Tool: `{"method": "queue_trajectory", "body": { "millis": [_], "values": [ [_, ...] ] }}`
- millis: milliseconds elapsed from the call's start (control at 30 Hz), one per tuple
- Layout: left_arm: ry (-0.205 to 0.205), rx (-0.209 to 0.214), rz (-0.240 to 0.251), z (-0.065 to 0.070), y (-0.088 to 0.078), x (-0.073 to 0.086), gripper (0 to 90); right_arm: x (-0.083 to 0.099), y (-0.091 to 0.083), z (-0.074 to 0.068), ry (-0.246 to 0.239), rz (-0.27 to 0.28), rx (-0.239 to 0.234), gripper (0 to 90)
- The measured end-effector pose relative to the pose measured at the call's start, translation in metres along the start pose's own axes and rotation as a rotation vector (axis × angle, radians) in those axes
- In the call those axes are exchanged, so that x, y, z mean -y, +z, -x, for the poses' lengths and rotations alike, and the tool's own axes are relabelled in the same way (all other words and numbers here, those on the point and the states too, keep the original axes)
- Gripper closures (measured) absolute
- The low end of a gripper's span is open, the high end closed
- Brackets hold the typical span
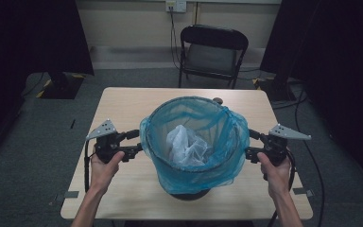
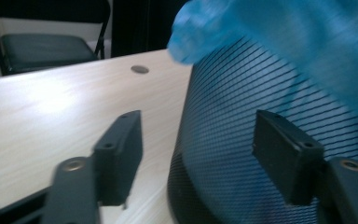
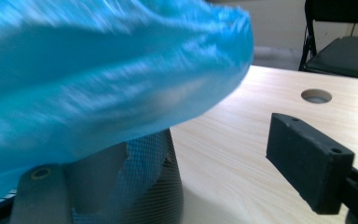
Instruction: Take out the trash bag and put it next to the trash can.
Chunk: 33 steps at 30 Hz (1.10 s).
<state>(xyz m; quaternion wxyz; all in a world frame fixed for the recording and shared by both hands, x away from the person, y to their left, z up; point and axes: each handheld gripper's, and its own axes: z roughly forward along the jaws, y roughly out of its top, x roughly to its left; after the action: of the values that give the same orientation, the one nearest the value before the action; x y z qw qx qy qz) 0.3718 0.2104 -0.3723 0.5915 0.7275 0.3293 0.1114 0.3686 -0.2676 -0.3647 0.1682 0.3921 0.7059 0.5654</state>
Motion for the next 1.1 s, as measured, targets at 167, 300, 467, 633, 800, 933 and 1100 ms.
{"method": "queue_trajectory", "body": {
  "millis": [167, 300, 467, 633, 800, 933, 1100],
  "values": [
    [0.026, -0.006, 0.035, 0.008, -0.004, -0.012, 34.3, -0.008, -0.008, -0.003, -0.006, 0.039, 0.003, 23.5],
    [0.018, -0.020, 0.045, 0.008, -0.005, -0.016, 25.4, -0.018, -0.009, -0.007, -0.027, 0.065, 0.015, 26.4],
    [0.001, 0.013, 0.085, 0.006, -0.007, -0.019, 25.6, -0.026, -0.008, -0.008, -0.038, 0.087, 0.022, 33.1],
    [0.020, 0.017, 0.112, 0.009, -0.011, -0.030, 29.4, -0.037, -0.009, -0.012, -0.049, 0.133, -0.040, 65.7],
    [0.059, -0.010, 0.102, 0.013, -0.014, -0.040, 30.6, -0.047, -0.011, -0.013, -0.039, 0.166, -0.078, 79.5],
    [0.063, 0.000, 0.102, 0.012, -0.015, -0.041, 36.7, -0.056, -0.011, -0.016, -0.038, 0.189, -0.089, 84.4],
    [0.041, -0.010, 0.124, 0.007, -0.021, -0.042, 34.3, -0.068, -0.006, -0.024, -0.047, 0.202, -0.116, 87.4]
  ]
}}
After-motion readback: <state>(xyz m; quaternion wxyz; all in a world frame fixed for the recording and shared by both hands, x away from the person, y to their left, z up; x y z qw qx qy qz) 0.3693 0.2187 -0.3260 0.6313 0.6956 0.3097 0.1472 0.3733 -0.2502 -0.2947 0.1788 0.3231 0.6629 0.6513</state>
